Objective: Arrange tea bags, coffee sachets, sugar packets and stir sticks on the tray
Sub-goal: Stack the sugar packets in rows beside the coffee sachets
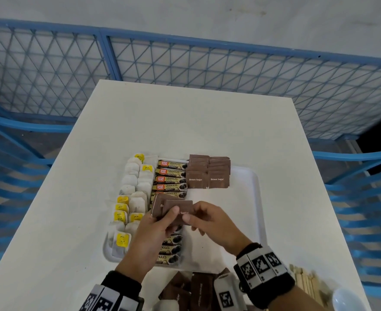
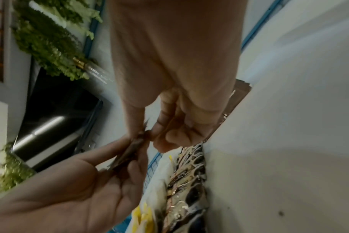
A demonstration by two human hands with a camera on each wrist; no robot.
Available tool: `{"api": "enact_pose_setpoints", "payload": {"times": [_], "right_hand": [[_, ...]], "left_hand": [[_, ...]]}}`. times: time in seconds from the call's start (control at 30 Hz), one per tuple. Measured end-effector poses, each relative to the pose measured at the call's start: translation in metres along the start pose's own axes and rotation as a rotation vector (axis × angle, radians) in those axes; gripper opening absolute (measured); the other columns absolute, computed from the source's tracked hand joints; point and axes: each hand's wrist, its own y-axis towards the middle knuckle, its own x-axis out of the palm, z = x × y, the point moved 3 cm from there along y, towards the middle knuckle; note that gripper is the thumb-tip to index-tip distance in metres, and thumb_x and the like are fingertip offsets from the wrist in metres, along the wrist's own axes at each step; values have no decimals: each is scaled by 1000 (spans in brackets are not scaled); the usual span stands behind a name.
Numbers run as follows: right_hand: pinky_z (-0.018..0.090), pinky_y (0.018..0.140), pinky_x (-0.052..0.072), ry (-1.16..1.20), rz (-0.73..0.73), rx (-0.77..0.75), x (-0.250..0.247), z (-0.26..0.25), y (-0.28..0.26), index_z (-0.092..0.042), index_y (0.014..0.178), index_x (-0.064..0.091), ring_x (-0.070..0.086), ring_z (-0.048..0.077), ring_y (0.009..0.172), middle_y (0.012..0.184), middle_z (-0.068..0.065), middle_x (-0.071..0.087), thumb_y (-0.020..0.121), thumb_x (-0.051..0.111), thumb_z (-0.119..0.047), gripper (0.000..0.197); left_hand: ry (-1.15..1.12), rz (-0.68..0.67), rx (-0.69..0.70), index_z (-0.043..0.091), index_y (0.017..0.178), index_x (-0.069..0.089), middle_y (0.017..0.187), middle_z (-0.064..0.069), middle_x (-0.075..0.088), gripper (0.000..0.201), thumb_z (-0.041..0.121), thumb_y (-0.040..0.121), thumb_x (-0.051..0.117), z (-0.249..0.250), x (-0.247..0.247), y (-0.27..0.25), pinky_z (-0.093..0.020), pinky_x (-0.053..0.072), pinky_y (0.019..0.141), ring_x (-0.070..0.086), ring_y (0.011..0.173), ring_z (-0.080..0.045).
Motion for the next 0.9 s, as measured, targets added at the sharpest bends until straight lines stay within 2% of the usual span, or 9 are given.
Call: {"api": "enact_pose_setpoints", "payload": {"times": [0.1, 0.23, 0.37, 0.43, 0.5, 0.57, 0.7, 0.8, 0.9], "right_hand": [[20, 57, 47, 68, 20, 1, -2, 3, 2, -12, 79, 57, 58, 9, 63, 70, 1, 62, 85, 67, -14, 11], [21, 62, 50, 151, 62, 18, -14, 5, 2, -10, 79, 58, 61, 12, 63, 71, 2, 64, 85, 65, -8, 10], [20, 65, 54, 232, 234, 23, -44, 11, 4, 3, 92, 62, 62, 12, 63, 79, 9, 64, 85, 63, -2, 9], [20, 67, 55, 230, 330, 31, -62, 16, 8, 8, 99, 62, 63, 14, 66, 84, 13, 64, 85, 62, 0, 16], [21, 69, 57, 221, 409, 43, -77, 19, 12, 8, 99, 62, 63, 17, 67, 84, 14, 63, 85, 61, 1, 15], [20, 65, 56, 187, 469, 59, -89, 20, 17, 1, 92, 64, 62, 17, 66, 79, 11, 64, 85, 62, 0, 7], [20, 61, 48, 32, 564, 69, -107, 20, 30, -13, 81, 62, 57, 14, 63, 71, 3, 65, 82, 68, -5, 10], [19, 61, 45, -62, 565, 86, -112, 21, 40, -14, 82, 62, 56, 10, 62, 74, -1, 67, 80, 72, -11, 11], [14, 60, 44, -119, 533, 82, -112, 20, 48, -12, 85, 62, 55, 5, 61, 72, -5, 64, 80, 71, -10, 11]], "left_hand": [[-78, 23, -61, 13, 95, 66, 86, -6, 72, 17, 22, 93, 52, 0, 4, 2, -27, 52, 70, 64, 82, -17], [-126, 30, -137, 9, 100, 62, 88, -11, 66, 24, 19, 98, 40, 1, 6, 6, -30, 51, 69, 60, 79, -20], [57, 88, -60, 15, 81, 62, 54, 11, 64, 25, 17, 98, 44, 3, 7, 12, -21, 42, 56, 56, 51, -2], [186, 72, 3, 16, 77, 61, 45, 15, 54, 25, 15, 97, 46, 5, 6, 16, -17, 38, 52, 48, 49, -4], [345, 21, 85, 19, 78, 66, 53, 13, 53, 23, 16, 95, 50, 6, 6, 21, -20, 38, 61, 45, 60, -9], [500, -19, 164, 24, 83, 68, 63, 10, 59, 17, 18, 92, 56, 8, 7, 27, -20, 43, 65, 51, 64, -8], [760, 58, 297, 24, 78, 65, 77, 8, 69, 8, 19, 83, 68, 12, 18, 45, -21, 49, 68, 64, 74, -9], [876, 79, 369, 16, 83, 63, 75, 9, 64, 5, 16, 83, 68, 16, 29, 60, -8, 40, 60, 59, 69, -3], [937, 35, 443, 10, 82, 67, 70, 10, 60, 4, 14, 84, 67, 23, 39, 71, -3, 37, 57, 53, 64, 1]]}}
